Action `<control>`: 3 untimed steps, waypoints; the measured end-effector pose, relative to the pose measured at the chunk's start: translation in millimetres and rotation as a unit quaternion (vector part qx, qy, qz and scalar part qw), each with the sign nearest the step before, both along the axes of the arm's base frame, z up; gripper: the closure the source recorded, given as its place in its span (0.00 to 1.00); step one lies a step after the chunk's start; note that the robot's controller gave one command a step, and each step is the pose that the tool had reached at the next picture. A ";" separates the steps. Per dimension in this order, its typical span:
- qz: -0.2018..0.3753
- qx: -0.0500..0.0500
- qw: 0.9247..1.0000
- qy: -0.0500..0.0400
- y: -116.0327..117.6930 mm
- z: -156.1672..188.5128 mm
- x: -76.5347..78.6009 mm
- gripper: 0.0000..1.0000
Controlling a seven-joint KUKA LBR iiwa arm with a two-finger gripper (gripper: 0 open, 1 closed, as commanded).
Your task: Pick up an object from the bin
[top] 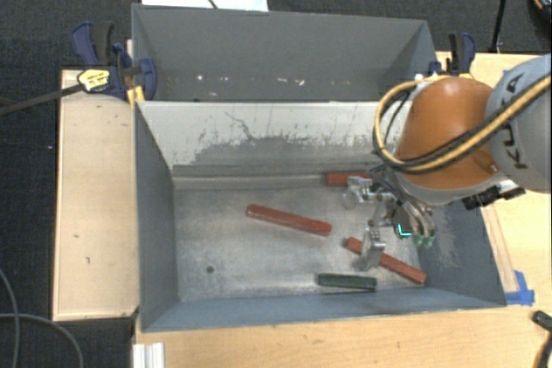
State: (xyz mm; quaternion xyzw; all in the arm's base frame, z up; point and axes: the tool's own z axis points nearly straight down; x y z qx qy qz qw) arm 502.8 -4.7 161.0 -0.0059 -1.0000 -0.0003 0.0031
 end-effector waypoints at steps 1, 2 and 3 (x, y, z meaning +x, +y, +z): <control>0.046 0.000 0.999 -0.004 17.8 -94.7 66.4 0.00; 0.045 0.000 0.999 -0.006 17.1 -90.4 66.4 1.00; -0.023 0.000 1.000 -0.009 7.8 42.1 86.2 1.00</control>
Offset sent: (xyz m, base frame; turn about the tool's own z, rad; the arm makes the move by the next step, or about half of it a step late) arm 0.0654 0.0169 -0.0910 -0.0937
